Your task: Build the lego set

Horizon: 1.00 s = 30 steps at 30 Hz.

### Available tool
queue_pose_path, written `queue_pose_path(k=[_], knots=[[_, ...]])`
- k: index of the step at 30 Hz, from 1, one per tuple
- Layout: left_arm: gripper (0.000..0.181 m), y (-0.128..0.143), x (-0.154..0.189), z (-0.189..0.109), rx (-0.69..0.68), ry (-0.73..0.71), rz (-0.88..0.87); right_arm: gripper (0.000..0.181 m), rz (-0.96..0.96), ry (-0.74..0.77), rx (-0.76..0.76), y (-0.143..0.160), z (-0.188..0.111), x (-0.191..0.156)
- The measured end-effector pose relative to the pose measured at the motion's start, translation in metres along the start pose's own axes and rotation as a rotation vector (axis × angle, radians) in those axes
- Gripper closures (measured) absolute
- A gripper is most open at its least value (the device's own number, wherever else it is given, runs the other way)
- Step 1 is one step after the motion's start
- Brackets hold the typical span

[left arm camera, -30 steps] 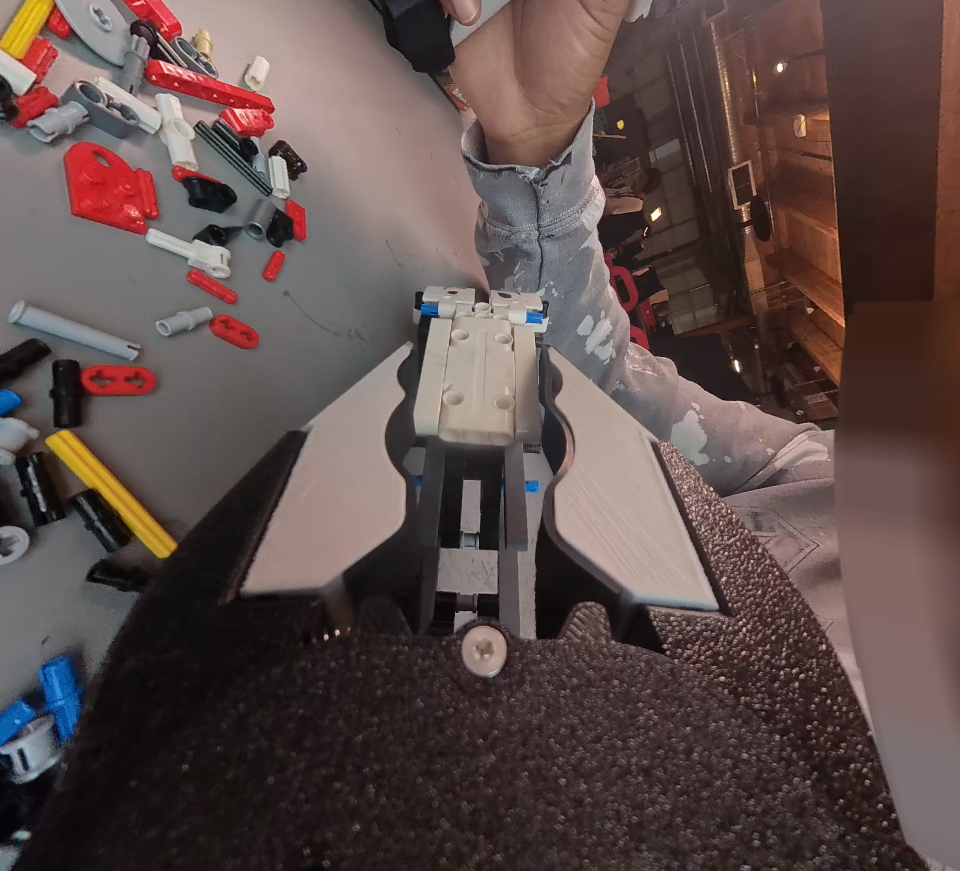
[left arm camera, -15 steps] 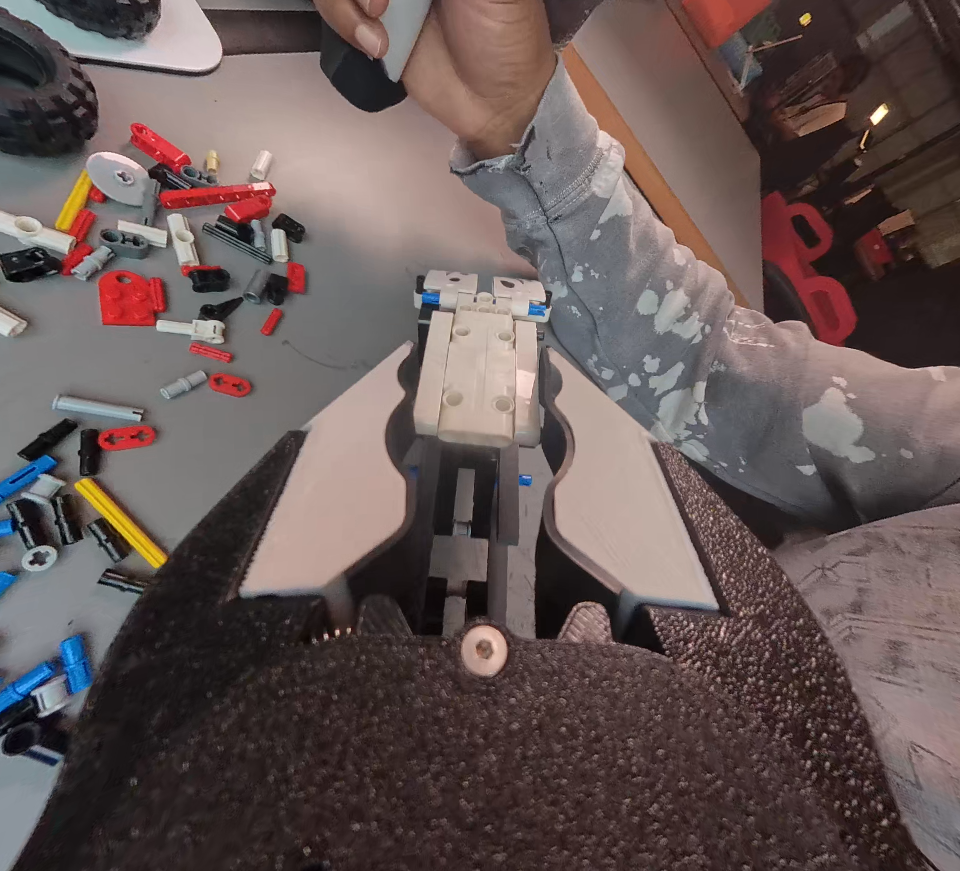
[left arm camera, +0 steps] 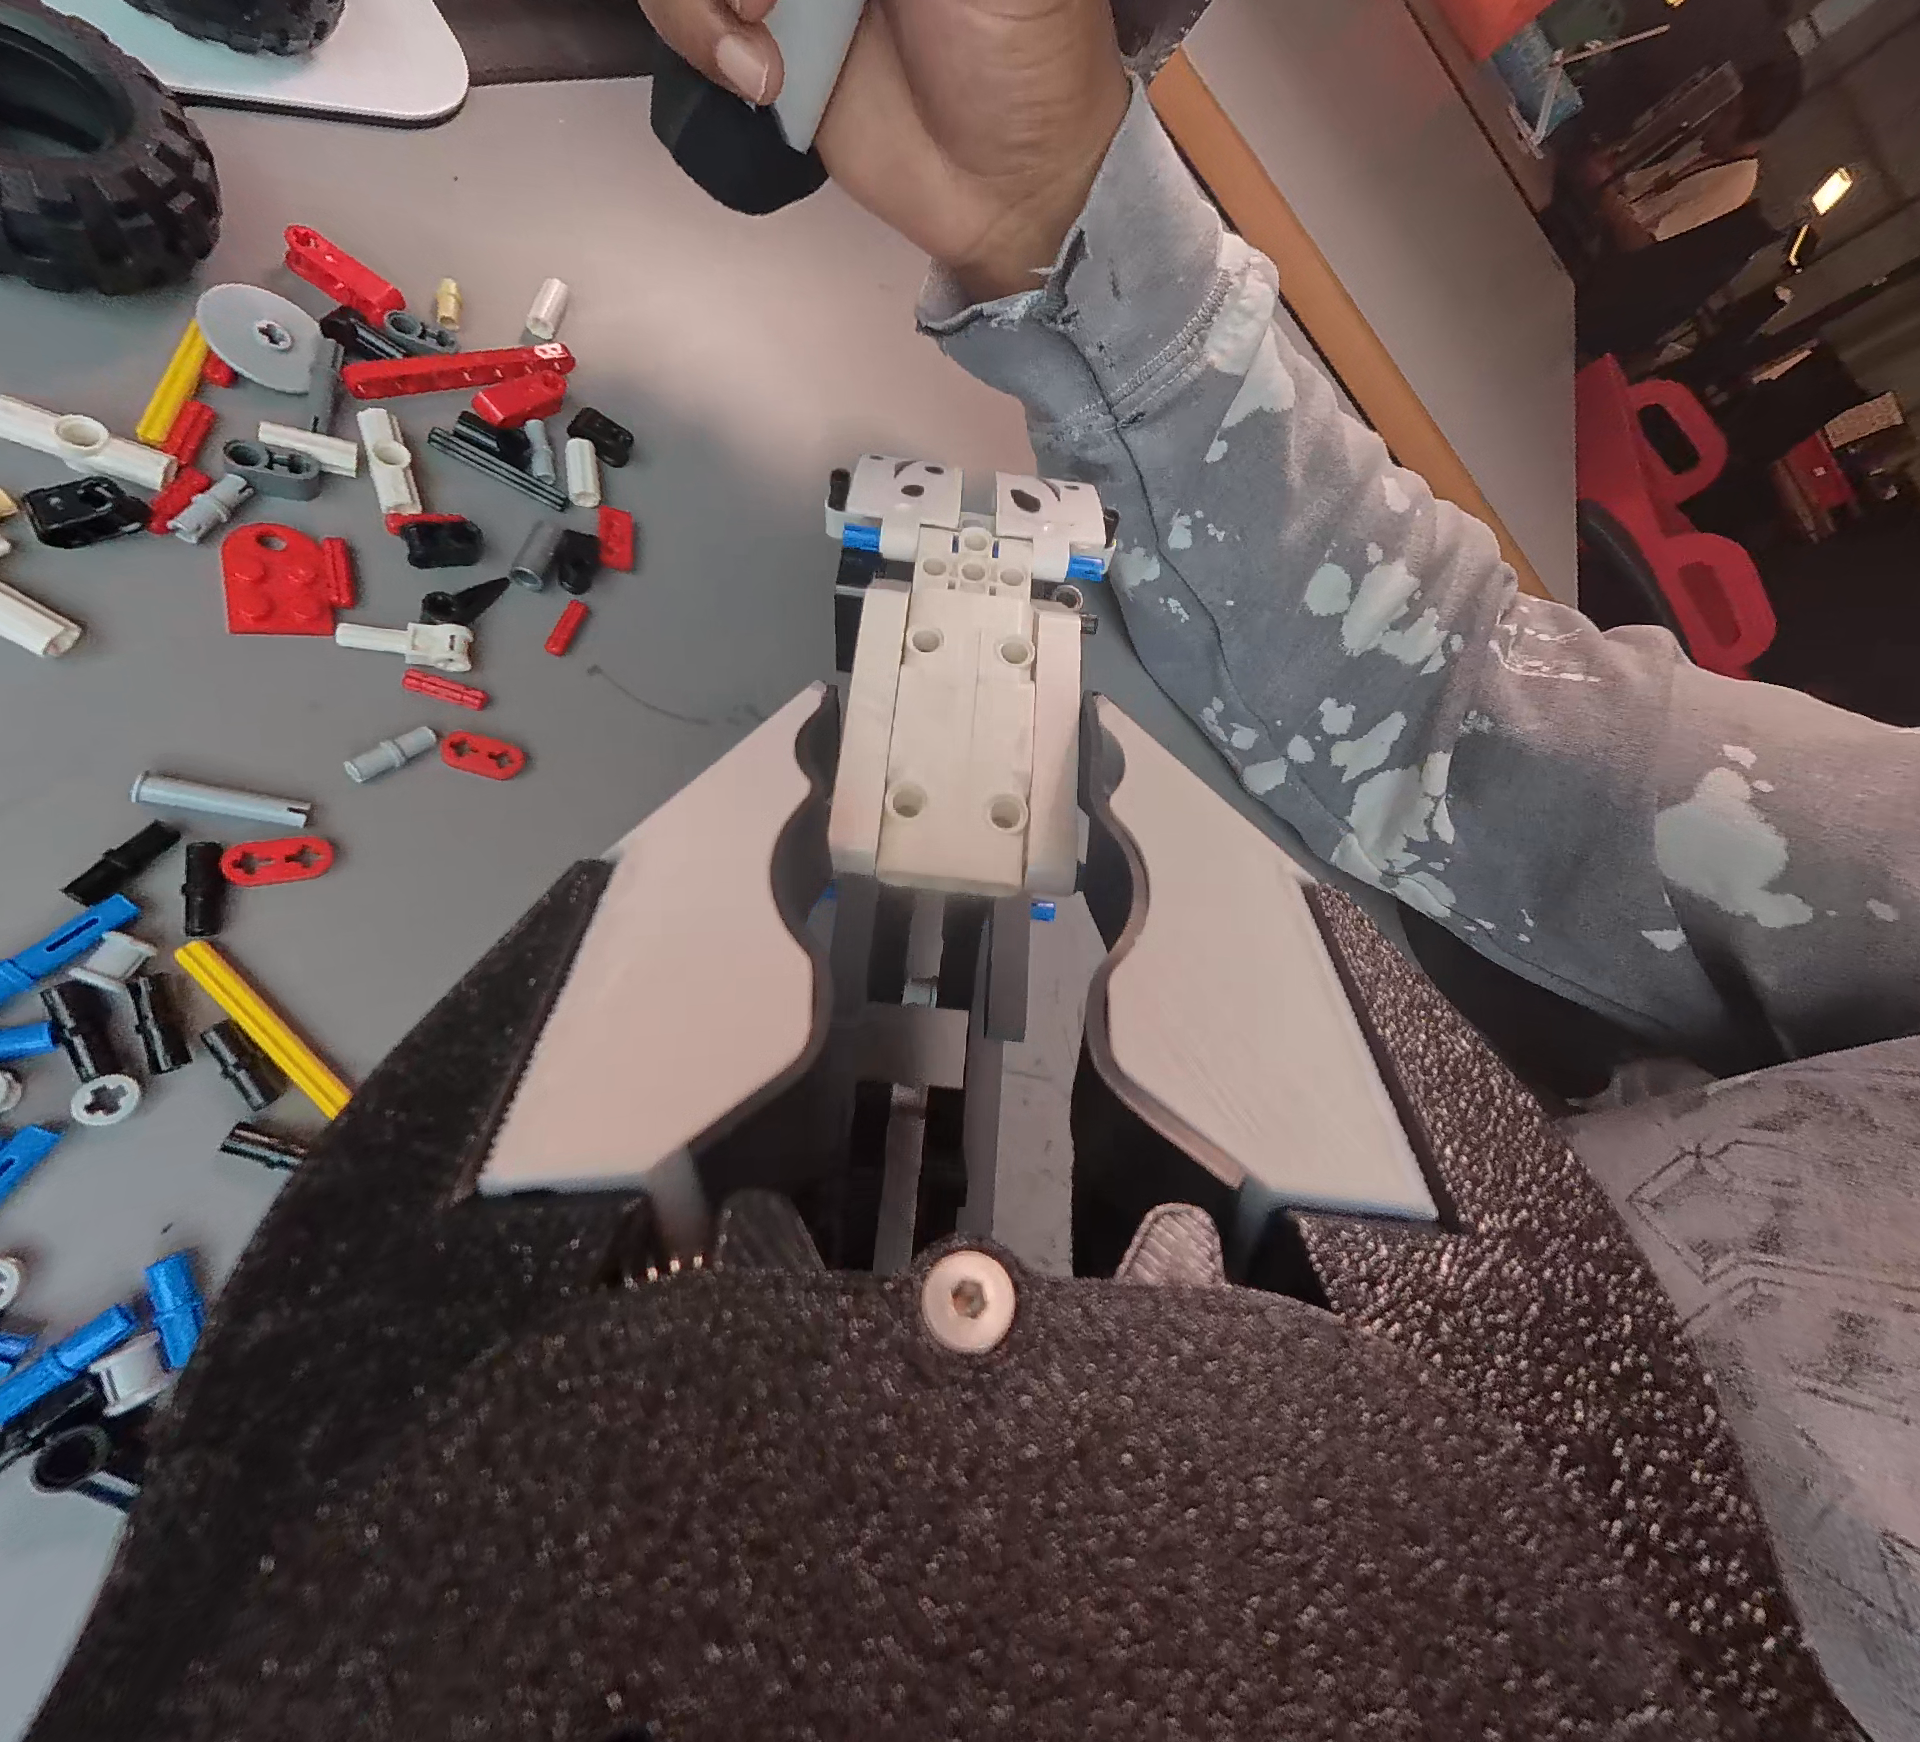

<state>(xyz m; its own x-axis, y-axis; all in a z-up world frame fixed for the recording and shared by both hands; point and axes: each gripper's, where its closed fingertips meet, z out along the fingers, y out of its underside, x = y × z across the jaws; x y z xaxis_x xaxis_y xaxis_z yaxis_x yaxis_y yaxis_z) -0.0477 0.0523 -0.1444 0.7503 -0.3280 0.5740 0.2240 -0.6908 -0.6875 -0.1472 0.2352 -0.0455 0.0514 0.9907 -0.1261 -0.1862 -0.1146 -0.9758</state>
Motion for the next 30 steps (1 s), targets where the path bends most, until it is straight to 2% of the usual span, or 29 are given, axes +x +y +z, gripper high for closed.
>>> queue_pose_path(k=[9,16,19,26,30], knots=[[0.135,0.001,-0.003,-0.001,-0.008,0.031,0.003,0.181,0.007,0.013,0.024,-0.008,-0.005,0.005],[0.136,0.002,-0.002,-0.005,-0.020,0.111,0.053,0.181,-0.006,0.044,0.036,-0.013,-0.018,0.008],[0.136,0.005,0.001,-0.007,-0.039,0.126,0.133,0.181,0.017,0.070,0.058,-0.018,-0.028,0.013],[0.136,0.021,0.014,-0.005,-0.124,0.105,0.445,0.181,0.003,0.189,0.058,-0.020,-0.055,0.029],[0.136,0.023,0.015,-0.004,-0.133,0.107,0.477,0.181,0.015,0.243,0.058,-0.017,-0.065,0.039]])
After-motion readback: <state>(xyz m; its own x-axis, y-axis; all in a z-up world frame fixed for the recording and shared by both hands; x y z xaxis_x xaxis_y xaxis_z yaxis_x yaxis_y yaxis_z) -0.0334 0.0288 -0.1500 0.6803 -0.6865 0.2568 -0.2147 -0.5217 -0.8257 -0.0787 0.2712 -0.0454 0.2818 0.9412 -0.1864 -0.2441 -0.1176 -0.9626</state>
